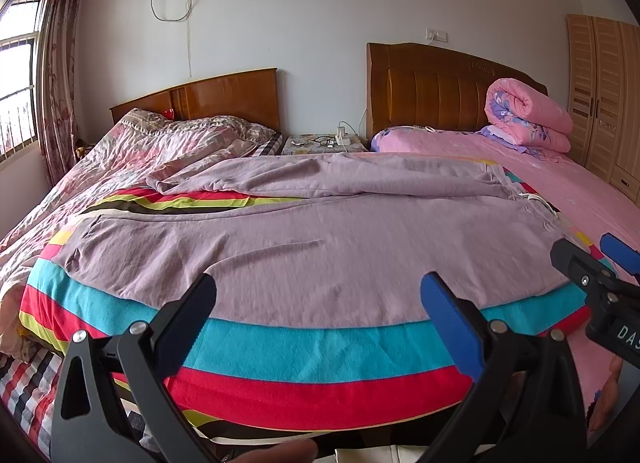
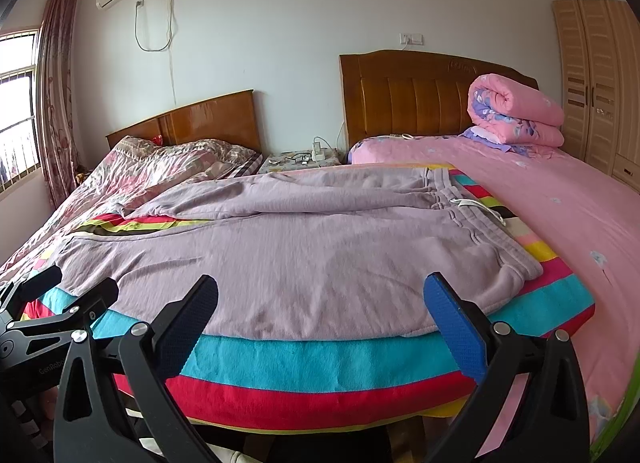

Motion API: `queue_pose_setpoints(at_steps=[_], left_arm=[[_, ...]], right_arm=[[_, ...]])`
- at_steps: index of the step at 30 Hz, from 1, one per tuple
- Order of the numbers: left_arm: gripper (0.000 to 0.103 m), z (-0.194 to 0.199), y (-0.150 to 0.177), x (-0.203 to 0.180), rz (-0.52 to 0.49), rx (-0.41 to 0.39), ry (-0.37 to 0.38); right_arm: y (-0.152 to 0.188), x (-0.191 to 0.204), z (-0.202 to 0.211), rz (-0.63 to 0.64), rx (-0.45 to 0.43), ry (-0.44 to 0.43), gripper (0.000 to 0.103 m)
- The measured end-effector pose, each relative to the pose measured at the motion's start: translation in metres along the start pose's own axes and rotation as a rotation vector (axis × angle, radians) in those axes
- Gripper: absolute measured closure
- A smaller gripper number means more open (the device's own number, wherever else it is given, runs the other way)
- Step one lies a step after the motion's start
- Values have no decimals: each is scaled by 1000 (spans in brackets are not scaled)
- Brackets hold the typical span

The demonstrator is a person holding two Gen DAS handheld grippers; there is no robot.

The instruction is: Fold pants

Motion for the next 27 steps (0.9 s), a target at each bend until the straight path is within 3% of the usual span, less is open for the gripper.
queue_pose_setpoints(at_steps=[27], left_arm=[[1,-1,3,0,4,13,2]], right_arm=[[3,-2,-4,-6,16,-10,4]])
Point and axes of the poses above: each gripper's, at about its wrist camera, not at the fingertips, and z roughly against the way its jaws point, x to its left, y to its underside, the point moved 7 cm from there along -z, roughly the way its jaws point, and after that the axes turned 10 degrees about z, right-handed, at the moved point
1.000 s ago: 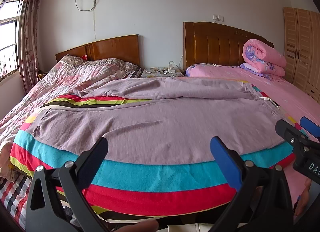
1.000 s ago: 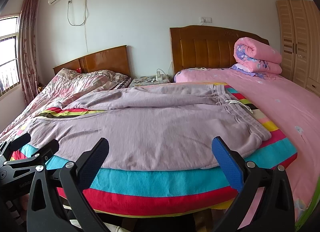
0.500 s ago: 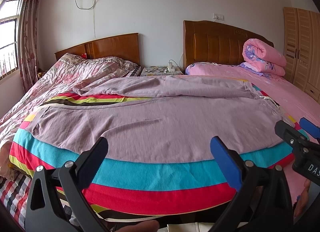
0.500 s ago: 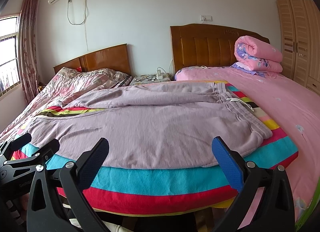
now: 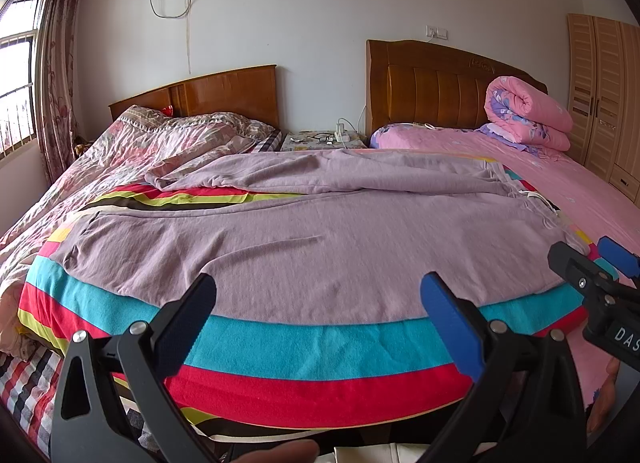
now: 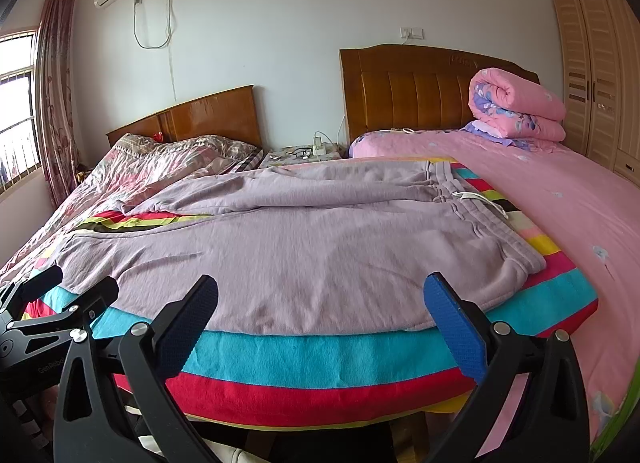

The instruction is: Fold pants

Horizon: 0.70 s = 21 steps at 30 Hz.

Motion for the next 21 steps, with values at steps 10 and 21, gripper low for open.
queue_pose_setpoints(at_steps=[10,21], left_arm=[[1,1,3,1,1,7,2],[1,-45,-32,-3,-145,57,-23]], right_arm=[[4,2,-1,5,3,-5,4],[-34,-19,-50,93,44,-31,4]])
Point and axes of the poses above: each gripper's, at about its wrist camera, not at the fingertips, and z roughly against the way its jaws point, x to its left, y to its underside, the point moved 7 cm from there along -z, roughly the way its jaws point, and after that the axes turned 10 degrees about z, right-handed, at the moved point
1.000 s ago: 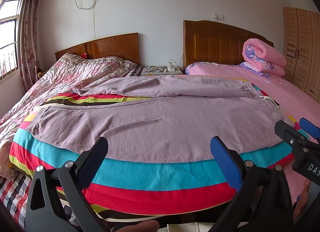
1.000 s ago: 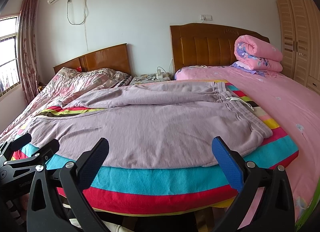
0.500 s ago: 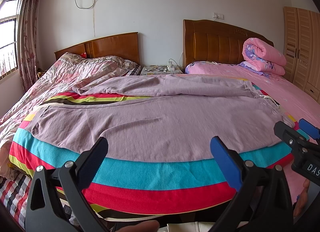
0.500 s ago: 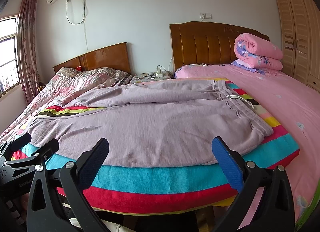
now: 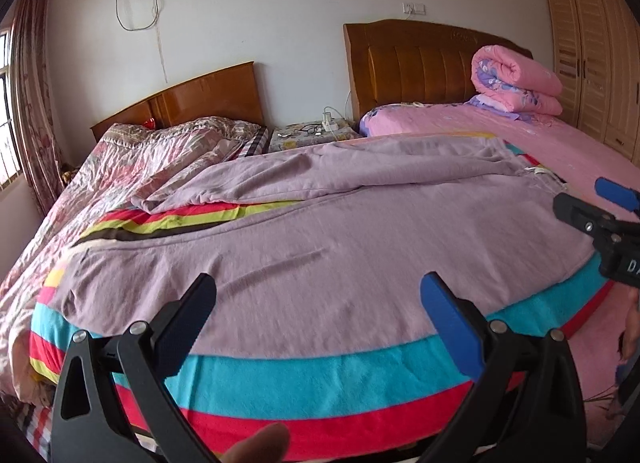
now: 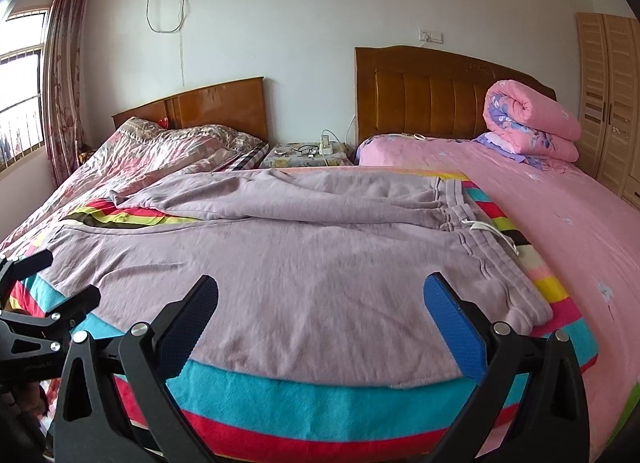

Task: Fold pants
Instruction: 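Grasp the ribbed cuff of one pant leg with the right gripper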

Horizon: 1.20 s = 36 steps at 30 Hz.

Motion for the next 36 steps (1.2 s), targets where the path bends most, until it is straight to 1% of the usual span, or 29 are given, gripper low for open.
queue_pose_setpoints(at_steps=[2,3,4,6,7,8,9,10,11,13,15,17,19,21,23,26,27,28,29,30,31,32,33,34,35,36], left_arm=[[1,-21,-20,8,-5,28,-30],[1,-34,-30,15,10,62,-35],[1,-48,-39,23,42,114,-20],[1,-82,-53,38,123,257,28],[1,-99,-57,43,160,334,72],[1,-112,-61,47,198,388,121],[1,-124,-65,52,243,424,160],[1,-134,-70,56,291,442,192],[1,-144,-76,60,335,454,223],[1,-162,-87,66,396,458,248],[1,-178,-100,74,475,409,249],[1,-191,-111,80,592,359,272],[1,-206,-116,81,669,354,303],[1,-219,-119,77,683,360,315],[1,-230,-121,74,683,364,313],[1,-245,-121,70,688,407,326],[1,-250,-121,69,675,416,313],[1,-255,-121,70,658,417,291],[1,-260,-122,71,644,411,268],[1,-265,-124,72,637,407,251],[1,-269,-125,73,637,409,239],[1,-273,-126,74,647,413,236],[1,-277,-127,75,660,416,236],[1,-280,-129,77,671,418,235],[1,-283,-131,77,675,415,233],[1,-285,-133,78,677,409,226]], right_arm=[[-15,-13,-25,5,43,-30,4],[-23,-21,-39,-1,71,-50,4],[-32,-29,-53,-7,92,-66,4],[-53,-46,-82,-9,107,-83,4],[-63,-55,-98,1,113,-88,4],[-73,-63,-114,13,112,-96,4],[-86,-71,-133,30,102,-112,4],[-98,-78,-153,44,95,-133,4],[-107,-84,-174,51,103,-159,4],[-124,-96,-231,59,155,-228,4],[-132,-103,-281,65,211,-269,4],[-135,-104,-330,73,291,-334,4],[-137,-104,-377,127,356,-343,4],[-138,-101,-409,172,393,-354,4],[-142,-94,-432,214,398,-362,4],[-143,-76,-452,264,423,-453,4],[-139,-68,-457,292,447,-488,9],[-137,-64,-460,325,458,-503,20],[-134,-60,-460,354,464,-526,26],[-132,-56,-457,363,457,-545,33],[-132,-54,-455,367,446,-554,44],[-131,-52,-448,366,438,-565,49],[-132,-51,-444,365,426,-564,61],[-133,-51,-437,366,411,-555,76],[-136,-52,-430,379,387,-519,84],[-140,-51,-418,402,362,-476,87]])
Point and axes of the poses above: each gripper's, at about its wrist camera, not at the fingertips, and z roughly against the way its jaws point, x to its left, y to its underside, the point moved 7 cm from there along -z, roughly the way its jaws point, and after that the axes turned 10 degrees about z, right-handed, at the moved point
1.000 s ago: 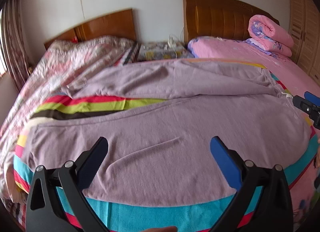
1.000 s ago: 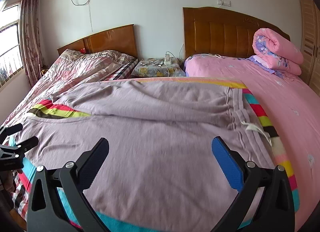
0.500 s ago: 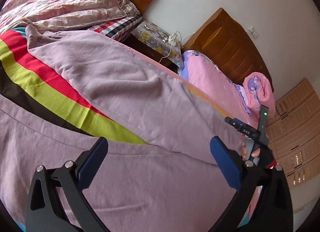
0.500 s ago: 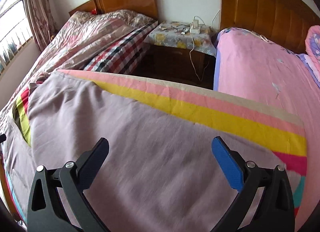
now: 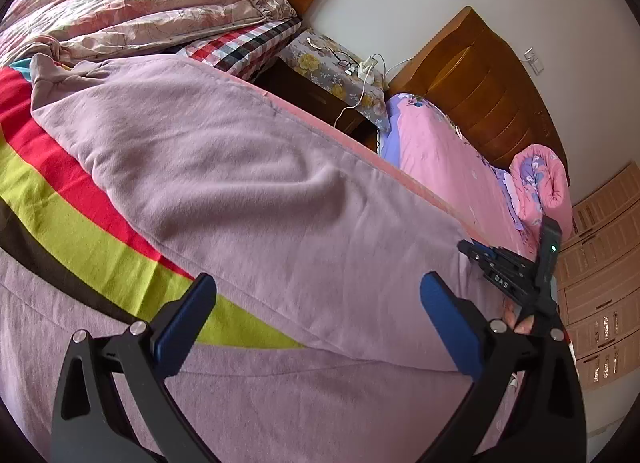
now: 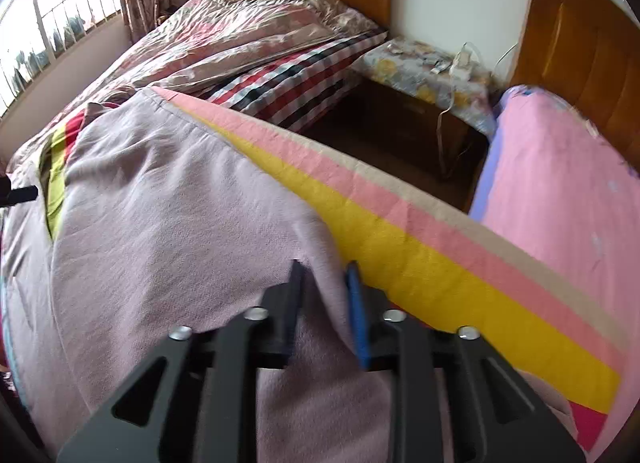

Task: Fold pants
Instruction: 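Grasp the ribbed cuff of one pant leg with the right gripper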

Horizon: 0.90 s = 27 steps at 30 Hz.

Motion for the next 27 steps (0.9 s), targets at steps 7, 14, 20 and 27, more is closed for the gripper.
queue_pose_setpoints(at_steps=[7,14,20,27], left_arm=[[1,20,-6,-3,47,-37,34],[1,46,30,29,100,-38,81],[1,45,60,73,136,9,17],[1,76,78,91,74,-58,8]], right_arm=[[22,91,130,64,-223,218,89],[131,204,157,-110,-208,138,89],[188,195,182,-453,-260,114,35],[260,129,210,-927,-312,173,36]])
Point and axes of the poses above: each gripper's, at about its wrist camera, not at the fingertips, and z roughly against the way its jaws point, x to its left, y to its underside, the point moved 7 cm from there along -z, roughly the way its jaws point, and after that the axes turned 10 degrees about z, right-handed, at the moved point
